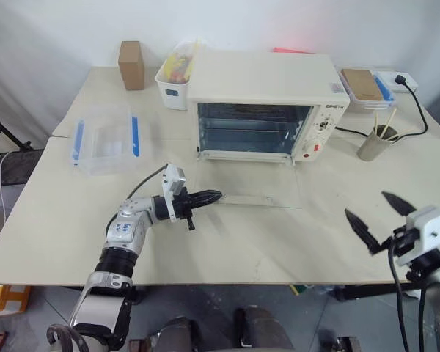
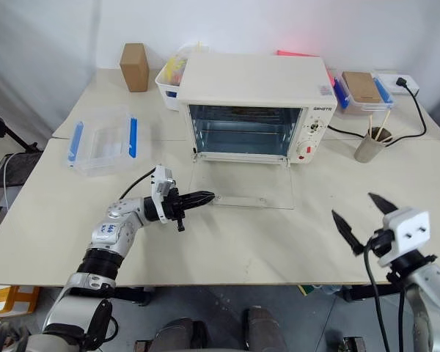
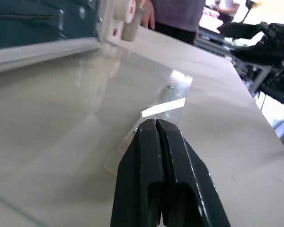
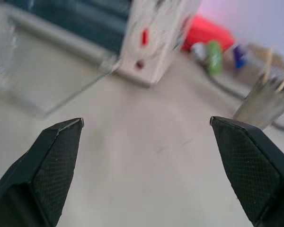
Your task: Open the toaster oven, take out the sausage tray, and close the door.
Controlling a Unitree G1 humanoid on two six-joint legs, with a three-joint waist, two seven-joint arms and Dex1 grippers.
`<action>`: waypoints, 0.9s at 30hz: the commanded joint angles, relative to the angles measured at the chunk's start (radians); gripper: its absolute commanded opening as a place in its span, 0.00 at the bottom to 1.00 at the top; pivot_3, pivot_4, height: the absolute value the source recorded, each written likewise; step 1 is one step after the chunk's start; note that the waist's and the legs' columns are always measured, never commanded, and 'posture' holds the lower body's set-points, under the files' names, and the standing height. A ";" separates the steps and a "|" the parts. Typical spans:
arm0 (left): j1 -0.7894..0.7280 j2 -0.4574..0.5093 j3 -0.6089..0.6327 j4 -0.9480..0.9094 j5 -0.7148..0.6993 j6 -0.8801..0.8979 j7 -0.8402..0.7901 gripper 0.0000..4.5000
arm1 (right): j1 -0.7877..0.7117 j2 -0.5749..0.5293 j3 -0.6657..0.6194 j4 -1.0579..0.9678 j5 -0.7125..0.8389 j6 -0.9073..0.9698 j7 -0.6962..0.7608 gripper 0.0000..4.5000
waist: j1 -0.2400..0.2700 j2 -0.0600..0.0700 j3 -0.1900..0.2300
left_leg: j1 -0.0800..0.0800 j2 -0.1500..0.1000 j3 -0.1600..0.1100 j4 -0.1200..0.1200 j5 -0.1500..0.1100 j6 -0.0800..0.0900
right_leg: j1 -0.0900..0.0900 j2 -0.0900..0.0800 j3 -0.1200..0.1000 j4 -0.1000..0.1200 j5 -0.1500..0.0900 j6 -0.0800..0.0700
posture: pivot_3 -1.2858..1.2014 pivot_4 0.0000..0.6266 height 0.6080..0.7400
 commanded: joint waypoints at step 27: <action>0.330 -0.011 0.148 -0.588 -0.145 0.095 0.358 1.00 | -1.233 0.216 0.804 1.055 -0.872 -0.176 -0.497 0.96 | -0.028 0.001 0.001 | -0.005 0.001 0.003 0.002 -0.001 0.002 | -0.005 -0.001 0.000 -0.002 0.001 0.001 | 0.52 0.24 1.00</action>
